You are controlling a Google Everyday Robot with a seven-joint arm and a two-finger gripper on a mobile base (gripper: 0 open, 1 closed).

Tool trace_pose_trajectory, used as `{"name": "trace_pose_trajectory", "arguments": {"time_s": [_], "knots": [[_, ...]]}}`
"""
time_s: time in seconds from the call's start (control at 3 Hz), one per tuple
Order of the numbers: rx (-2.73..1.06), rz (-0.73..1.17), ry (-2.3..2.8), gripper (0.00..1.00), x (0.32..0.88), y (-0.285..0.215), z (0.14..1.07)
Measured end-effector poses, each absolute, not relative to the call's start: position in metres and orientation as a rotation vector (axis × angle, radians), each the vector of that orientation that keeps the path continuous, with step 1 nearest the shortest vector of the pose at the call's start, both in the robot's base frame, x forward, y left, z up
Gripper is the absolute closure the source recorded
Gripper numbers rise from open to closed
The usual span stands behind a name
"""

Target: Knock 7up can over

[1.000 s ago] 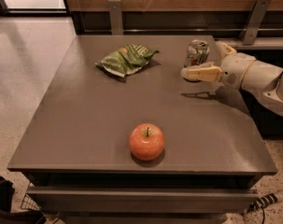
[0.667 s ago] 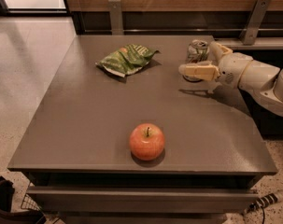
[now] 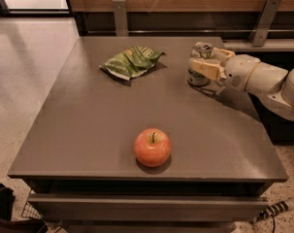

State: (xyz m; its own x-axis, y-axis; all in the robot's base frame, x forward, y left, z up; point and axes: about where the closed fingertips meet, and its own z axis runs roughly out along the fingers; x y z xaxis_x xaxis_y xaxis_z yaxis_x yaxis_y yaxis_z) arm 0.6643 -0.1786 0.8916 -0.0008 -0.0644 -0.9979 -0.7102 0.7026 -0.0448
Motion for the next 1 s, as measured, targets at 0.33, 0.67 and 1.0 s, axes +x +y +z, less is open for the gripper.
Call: {"name": "trace_pose_trajectory", "arguments": {"time_s": [0.33,0.67,1.0], "knots": [[-0.67,0.575,1.505,0.84,0.665,-0.176,0.892],[-0.687,0.573,1.519,1.0,0.665,-0.171,0.894],[-0.731,0.554,1.567,1.0,0.664,-0.164,0.9]]}}
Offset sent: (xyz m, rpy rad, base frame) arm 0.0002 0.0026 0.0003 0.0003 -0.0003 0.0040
